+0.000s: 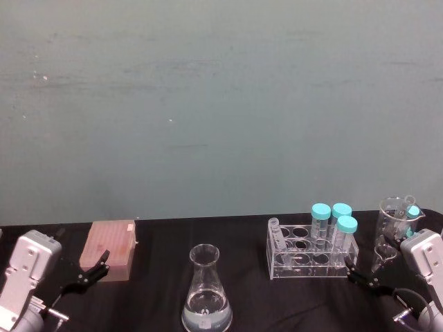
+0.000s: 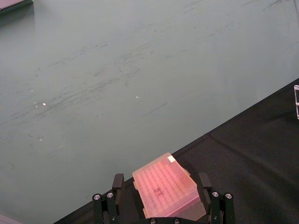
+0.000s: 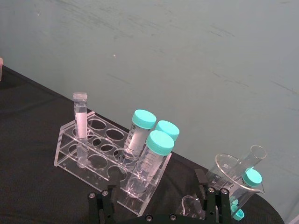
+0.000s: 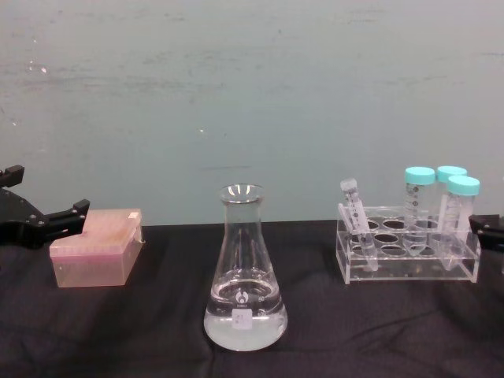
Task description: Pour the liquid from the test tube into the beaker using one hand.
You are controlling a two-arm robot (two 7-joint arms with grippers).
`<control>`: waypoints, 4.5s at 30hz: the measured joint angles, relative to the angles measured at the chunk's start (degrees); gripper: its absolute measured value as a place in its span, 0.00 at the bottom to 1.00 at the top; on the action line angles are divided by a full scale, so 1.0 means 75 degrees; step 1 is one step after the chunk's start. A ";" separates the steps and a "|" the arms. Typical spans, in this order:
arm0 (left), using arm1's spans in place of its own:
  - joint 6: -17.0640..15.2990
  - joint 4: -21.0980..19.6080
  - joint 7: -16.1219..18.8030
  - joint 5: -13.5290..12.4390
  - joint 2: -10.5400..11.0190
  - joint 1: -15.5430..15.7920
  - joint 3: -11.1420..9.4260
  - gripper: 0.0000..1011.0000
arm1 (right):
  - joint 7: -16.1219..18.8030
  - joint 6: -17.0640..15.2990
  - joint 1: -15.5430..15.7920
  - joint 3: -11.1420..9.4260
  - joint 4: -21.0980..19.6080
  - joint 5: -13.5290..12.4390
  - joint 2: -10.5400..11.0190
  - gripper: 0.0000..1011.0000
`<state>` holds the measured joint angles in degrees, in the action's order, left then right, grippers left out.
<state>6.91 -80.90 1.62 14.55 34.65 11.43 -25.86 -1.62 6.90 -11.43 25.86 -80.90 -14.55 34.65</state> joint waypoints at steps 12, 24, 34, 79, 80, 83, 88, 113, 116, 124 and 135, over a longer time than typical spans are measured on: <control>-0.0001 0.0000 0.0000 0.0000 0.0000 0.0000 0.0000 0.99 | 0.0000 0.0000 0.0000 0.0000 0.0000 0.0000 0.0000 0.99; 0.0000 0.0000 0.0000 0.0001 0.0000 0.0000 0.0000 0.99 | 0.0000 0.0000 0.0000 0.0000 0.0000 0.0000 0.0000 0.99; 0.0000 0.0000 0.0000 0.0001 0.0000 0.0000 0.0000 0.99 | 0.0000 0.0000 0.0000 0.0000 0.0000 0.0000 0.0000 0.99; 0.0000 0.0000 0.0000 0.0001 0.0000 0.0000 0.0000 0.99 | 0.1331 0.0241 -0.1178 0.0001 0.0808 0.0643 -0.0424 0.99; 0.0000 0.0001 0.0000 0.0001 0.0000 0.0000 0.0000 0.99 | 0.1457 0.0259 -0.1252 -0.0012 0.0895 0.0572 -0.0456 0.99; 0.0000 0.0001 0.0000 0.0000 -0.0001 0.0000 0.0000 0.99 | 0.2006 0.0365 -0.1609 -0.0062 0.1314 0.0366 -0.0602 0.99; -0.0001 0.0000 0.0000 0.0001 0.0000 0.0000 0.0000 0.99 | 0.2550 0.0469 -0.1979 -0.0076 0.1713 0.0258 -0.0746 0.99; 0.0000 0.0000 0.0001 0.0000 0.0000 0.0000 0.0000 0.99 | 0.4224 0.0751 -0.2733 -0.0070 0.2691 0.0213 -0.1358 0.99; 0.0000 0.0000 0.0001 0.0000 0.0000 0.0000 0.0000 0.99 | 0.4501 0.0754 -0.2830 -0.0098 0.2930 0.0095 -0.1478 0.99; 0.0000 0.0000 0.0000 0.0001 0.0000 0.0000 0.0000 0.99 | 0.5018 0.0800 -0.3104 -0.0098 0.3472 0.0004 -0.1715 0.99; -0.0001 0.0001 0.0000 0.0000 -0.0001 0.0000 0.0000 0.99 | 0.5488 0.0877 -0.3597 0.0016 0.4473 -0.0049 -0.2067 0.99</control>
<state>6.90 -80.90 1.62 14.55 34.64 11.43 -25.86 39.54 13.48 -38.41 25.98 -47.35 -14.92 19.15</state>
